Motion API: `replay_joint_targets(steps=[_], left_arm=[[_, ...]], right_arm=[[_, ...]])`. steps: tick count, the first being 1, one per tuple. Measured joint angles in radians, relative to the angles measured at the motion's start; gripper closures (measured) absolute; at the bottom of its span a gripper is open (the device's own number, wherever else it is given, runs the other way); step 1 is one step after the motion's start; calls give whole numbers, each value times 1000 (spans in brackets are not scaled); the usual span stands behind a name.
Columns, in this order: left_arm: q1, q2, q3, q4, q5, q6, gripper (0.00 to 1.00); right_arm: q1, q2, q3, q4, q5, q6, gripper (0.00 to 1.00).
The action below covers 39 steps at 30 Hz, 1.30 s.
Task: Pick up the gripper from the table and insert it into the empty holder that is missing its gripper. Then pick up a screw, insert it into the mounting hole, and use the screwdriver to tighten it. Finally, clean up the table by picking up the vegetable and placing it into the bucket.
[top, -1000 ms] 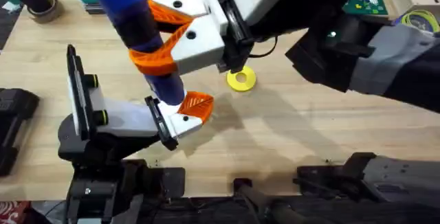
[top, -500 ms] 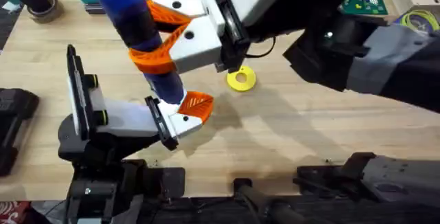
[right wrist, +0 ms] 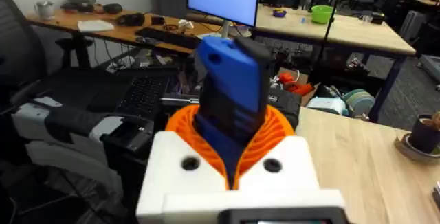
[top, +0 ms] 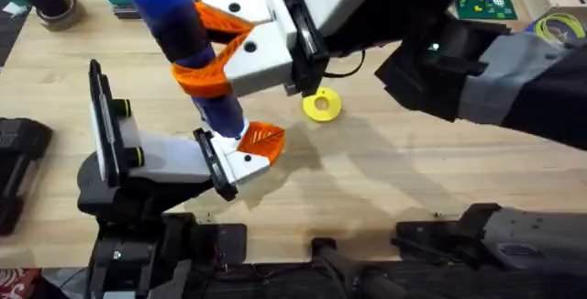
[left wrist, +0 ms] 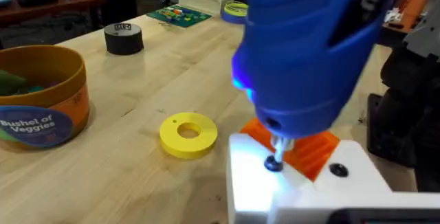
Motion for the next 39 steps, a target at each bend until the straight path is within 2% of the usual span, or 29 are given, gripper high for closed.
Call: replay_joint_targets(steps=[39], left_arm=[[0, 0, 0, 0, 0, 0, 993]], right_arm=[[0, 0, 0, -36, 0, -38, 979]])
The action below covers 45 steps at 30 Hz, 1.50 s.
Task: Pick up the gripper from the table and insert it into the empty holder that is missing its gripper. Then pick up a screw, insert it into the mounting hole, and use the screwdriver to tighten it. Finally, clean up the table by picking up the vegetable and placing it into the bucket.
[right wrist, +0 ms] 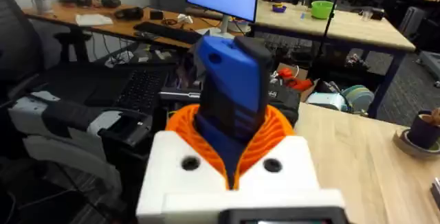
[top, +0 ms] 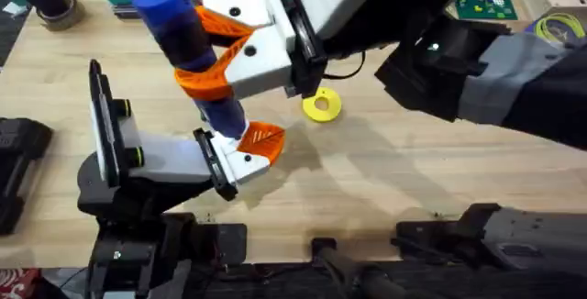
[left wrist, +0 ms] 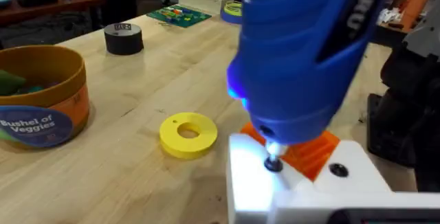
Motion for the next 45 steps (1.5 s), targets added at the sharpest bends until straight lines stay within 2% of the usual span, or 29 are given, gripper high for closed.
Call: replay_joint_targets(steps=[20, 26, 32, 35, 39, 42, 45], left_arm=[[0, 0, 0, 0, 2, 0, 993], [0, 0, 0, 0, 2, 0, 993], [0, 0, 0, 0, 2, 0, 993], [0, 0, 0, 0, 2, 0, 993], [0, 0, 0, 0, 2, 0, 993], [0, 0, 0, 0, 2, 0, 993], [0, 0, 0, 0, 2, 0, 993]], right_arm=[[0, 0, 0, -13, 0, -3, 979], [0, 0, -2, 92, 1, 5, 979], [-9, 0, 21, 51, 0, 37, 979], [-29, 0, 91, -81, 10, 46, 979], [-65, 0, 234, -425, 98, 4, 979], [-90, 0, 377, -759, 213, -97, 979], [-103, 0, 515, -1016, 350, -202, 980]])
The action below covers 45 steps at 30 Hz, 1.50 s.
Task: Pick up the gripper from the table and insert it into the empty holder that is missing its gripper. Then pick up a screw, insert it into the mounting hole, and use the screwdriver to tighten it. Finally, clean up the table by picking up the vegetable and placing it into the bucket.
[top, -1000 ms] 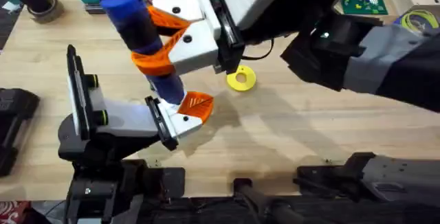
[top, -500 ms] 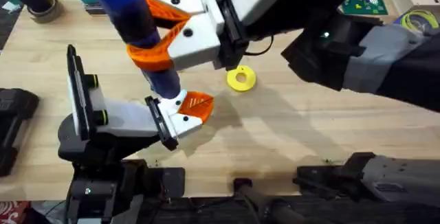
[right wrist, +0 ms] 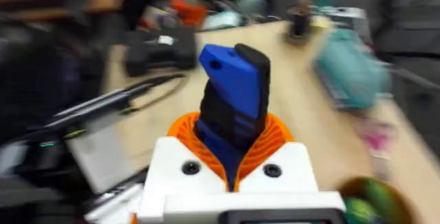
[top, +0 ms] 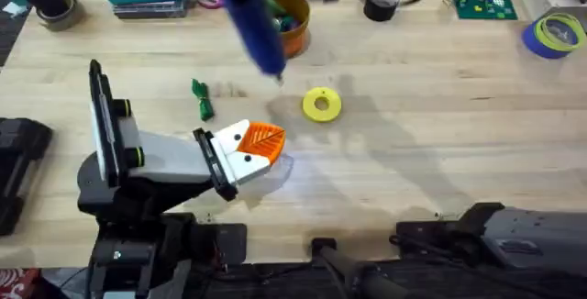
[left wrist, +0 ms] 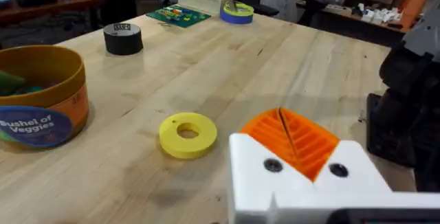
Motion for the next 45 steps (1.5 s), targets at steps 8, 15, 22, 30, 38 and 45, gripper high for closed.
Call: replay_joint_targets(steps=[8, 15, 22, 30, 38, 45], left_arm=[[0, 0, 0, 0, 0, 0, 993], [0, 0, 0, 0, -2, 0, 993], [0, 0, 0, 0, -2, 0, 993], [0, 0, 0, 0, -3, 0, 993], [0, 0, 0, 0, -3, 0, 993], [0, 0, 0, 0, -3, 0, 993]], right_arm=[[-1, -35, 181, -304, 398, -326, 980], [-5, -60, 182, -579, 656, -570, 980], [-96, -46, 182, -715, 771, -659, 980], [-246, -51, -17, -663, 797, -839, 980], [-372, -34, -346, -435, 802, -1009, 980], [-464, 47, -465, -333, 803, -1080, 980]])
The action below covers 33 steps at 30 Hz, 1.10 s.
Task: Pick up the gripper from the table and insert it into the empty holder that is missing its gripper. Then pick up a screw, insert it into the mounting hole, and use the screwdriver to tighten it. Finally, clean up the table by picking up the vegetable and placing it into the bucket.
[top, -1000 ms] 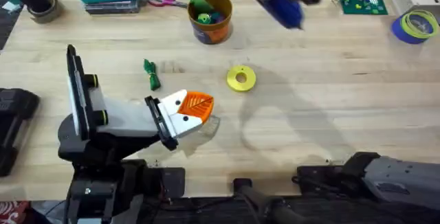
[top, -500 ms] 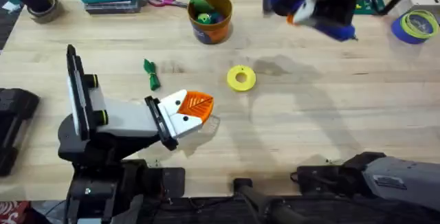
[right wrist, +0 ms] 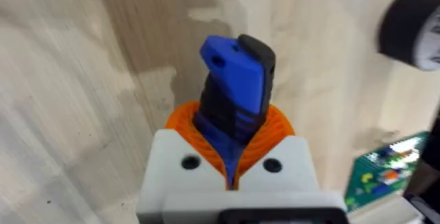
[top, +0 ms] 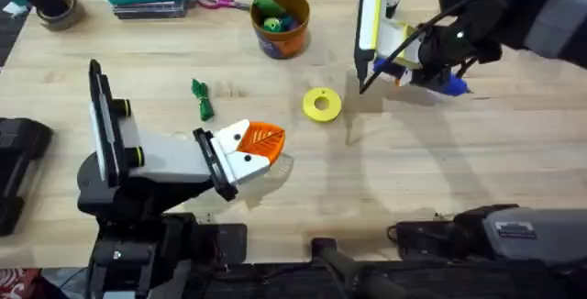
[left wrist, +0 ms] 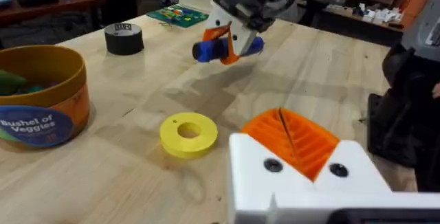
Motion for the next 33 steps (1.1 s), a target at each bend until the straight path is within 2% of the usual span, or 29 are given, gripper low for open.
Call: replay_joint_targets(steps=[9, 10, 16, 17, 22, 23, 28, 29, 30, 33], left_arm=[[0, 0, 0, 0, 0, 0, 993], [0, 0, 0, 0, 0, 0, 993], [0, 0, 0, 0, 0, 0, 993], [0, 0, 0, 0, 0, 0, 993], [0, 0, 0, 0, 0, 0, 993], [0, 0, 0, 0, -1, 5, 928], [0, 0, 0, 0, 0, 4, 135], [0, 0, 0, 0, 0, 0, 49], [0, 0, 0, 0, 0, 0, 25], [0, 0, 0, 0, 0, 1, 16]], right_arm=[[-24, 163, -6, 23, 0, -25, 980], [-24, 173, -6, 22, 0, -26, 938], [-24, 174, -5, 58, 8, -38, 56], [-24, 172, -5, 62, 11, -38, 20], [-14, 161, -5, 50, 19, -16, 5], [-8, 151, -5, 48, 19, -4, 5], [28, 45, 0, 46, 19, 95, 5], [31, 21, 6, 45, 19, 120, 5], [33, -5, 15, 45, 19, 150, 5], [33, -84, 48, 47, 20, 258, 6]])
